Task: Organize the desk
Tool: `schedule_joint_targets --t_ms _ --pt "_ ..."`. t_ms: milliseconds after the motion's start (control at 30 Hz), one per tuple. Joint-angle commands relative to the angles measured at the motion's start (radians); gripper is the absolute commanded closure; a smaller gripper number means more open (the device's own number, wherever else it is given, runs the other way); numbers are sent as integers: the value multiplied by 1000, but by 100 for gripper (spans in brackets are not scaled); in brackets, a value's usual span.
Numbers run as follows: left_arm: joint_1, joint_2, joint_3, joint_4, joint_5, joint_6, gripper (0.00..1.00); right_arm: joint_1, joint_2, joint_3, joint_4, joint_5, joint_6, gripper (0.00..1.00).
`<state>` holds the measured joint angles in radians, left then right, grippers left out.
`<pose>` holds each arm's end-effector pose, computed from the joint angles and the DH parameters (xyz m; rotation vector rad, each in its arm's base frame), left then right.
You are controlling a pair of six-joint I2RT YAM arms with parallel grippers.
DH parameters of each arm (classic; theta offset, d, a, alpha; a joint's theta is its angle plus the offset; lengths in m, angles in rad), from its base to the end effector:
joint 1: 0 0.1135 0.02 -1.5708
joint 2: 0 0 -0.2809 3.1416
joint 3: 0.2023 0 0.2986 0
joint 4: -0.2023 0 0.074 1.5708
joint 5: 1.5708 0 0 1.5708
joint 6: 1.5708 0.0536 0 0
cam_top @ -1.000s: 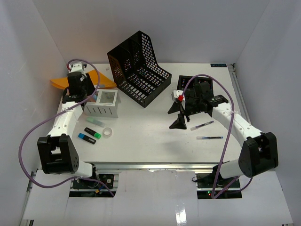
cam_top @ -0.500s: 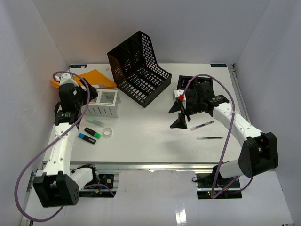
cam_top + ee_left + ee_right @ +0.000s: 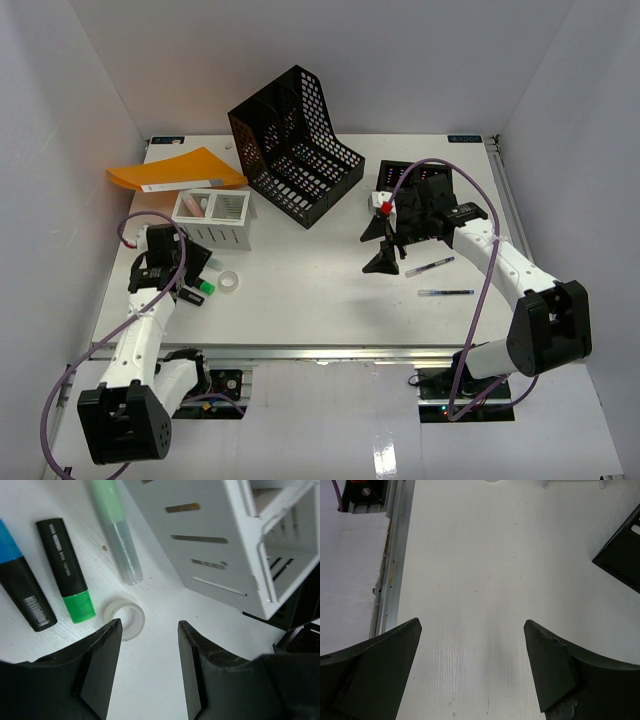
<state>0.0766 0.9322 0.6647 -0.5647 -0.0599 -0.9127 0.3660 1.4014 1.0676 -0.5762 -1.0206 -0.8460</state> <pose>0.2354 0.0213 0.2253 -1.1759 2.1210 -0.3147 0.2930 0.1612 0.2707 -1.5296 1.4985 0.9719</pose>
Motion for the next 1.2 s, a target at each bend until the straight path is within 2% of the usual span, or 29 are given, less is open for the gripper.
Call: schedule_joint_targets --t_ms 0,367,600,1000,1167 --pt "11 65 1 -10 -52 -138 39 -10 -22 -5 4 -24 -13 10" --pt "49 333 39 74 -25 -172 38 -18 -27 -5 3 -27 -14 10" --pt "55 425 87 133 -33 -123 38 -19 -27 -6 3 -27 -16 10" --pt "65 614 188 41 -78 -110 37 -19 -17 -11 4 -21 -19 10" --pt "65 637 193 34 -77 -105 37 -19 -13 -12 4 -22 -21 10"
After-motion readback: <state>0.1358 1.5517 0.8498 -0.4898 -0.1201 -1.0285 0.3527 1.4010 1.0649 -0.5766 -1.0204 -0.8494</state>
